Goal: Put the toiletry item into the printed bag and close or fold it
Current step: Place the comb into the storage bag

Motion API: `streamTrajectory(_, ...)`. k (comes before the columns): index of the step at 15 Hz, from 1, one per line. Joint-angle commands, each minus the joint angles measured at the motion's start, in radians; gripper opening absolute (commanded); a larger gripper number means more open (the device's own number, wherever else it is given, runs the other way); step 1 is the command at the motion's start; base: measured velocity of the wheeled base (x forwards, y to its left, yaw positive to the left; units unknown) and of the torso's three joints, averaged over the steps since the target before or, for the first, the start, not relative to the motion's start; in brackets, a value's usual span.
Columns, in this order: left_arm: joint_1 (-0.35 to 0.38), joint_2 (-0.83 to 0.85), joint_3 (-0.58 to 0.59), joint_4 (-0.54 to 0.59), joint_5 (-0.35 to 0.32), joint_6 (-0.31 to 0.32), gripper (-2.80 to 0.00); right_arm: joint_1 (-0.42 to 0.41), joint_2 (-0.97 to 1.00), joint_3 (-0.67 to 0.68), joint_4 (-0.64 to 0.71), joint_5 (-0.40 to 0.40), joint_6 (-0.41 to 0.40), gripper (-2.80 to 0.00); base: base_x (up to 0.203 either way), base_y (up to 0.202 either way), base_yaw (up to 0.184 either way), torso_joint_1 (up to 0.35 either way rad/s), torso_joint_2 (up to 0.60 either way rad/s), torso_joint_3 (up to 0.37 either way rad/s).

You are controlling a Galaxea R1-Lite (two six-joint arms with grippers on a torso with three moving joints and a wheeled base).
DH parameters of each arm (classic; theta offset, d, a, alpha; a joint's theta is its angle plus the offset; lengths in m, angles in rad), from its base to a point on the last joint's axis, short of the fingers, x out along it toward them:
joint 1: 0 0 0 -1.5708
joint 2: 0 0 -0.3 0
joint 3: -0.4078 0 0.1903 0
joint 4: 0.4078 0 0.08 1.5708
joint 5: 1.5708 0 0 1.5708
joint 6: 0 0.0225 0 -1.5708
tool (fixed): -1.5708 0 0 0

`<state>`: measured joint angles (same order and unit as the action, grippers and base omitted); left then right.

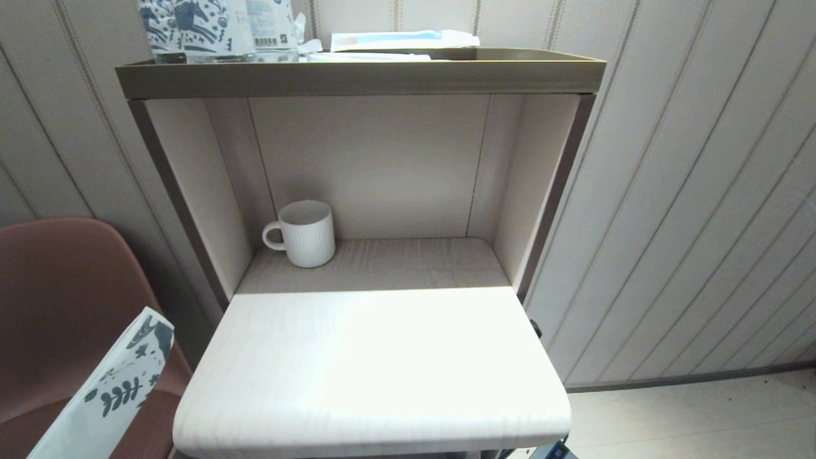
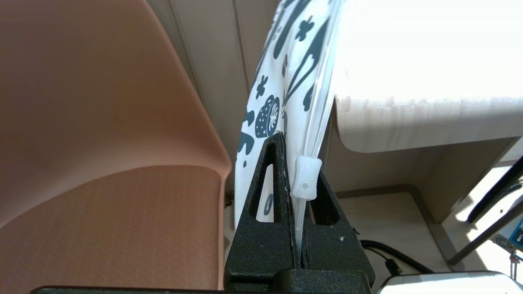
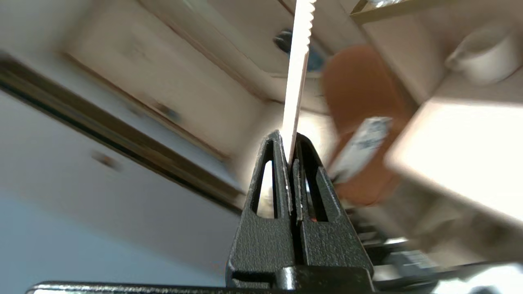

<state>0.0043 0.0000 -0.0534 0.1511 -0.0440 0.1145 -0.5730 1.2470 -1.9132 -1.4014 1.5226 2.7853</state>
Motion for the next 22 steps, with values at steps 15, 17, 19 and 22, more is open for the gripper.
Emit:
streamTrajectory(15,0.0,0.0,0.0,0.001,0.0,0.001,-2.8,0.475,-0.381,0.792,0.061,0.047,0.015,-2.8,0.0,0.0,0.0,0.0,0.0,0.0)
streamTrajectory(17,0.0,0.0,0.0,0.001,0.0,0.001,-2.8,0.522,-0.454,0.878,-0.082,0.047,0.015,-2.8,0.0,0.0,0.0,0.0,0.0,0.0)
streamTrajectory(19,0.0,0.0,0.0,0.001,0.0,0.001,-2.8,0.557,-0.467,0.839,0.055,0.047,0.015,-2.8,0.0,0.0,0.0,0.0,0.0,0.0)
streamTrajectory(22,0.0,0.0,0.0,0.001,0.0,0.001,-2.8,0.57,-0.607,0.818,0.26,0.047,0.015,-2.8,0.0,0.0,0.0,0.0,0.0,0.0)
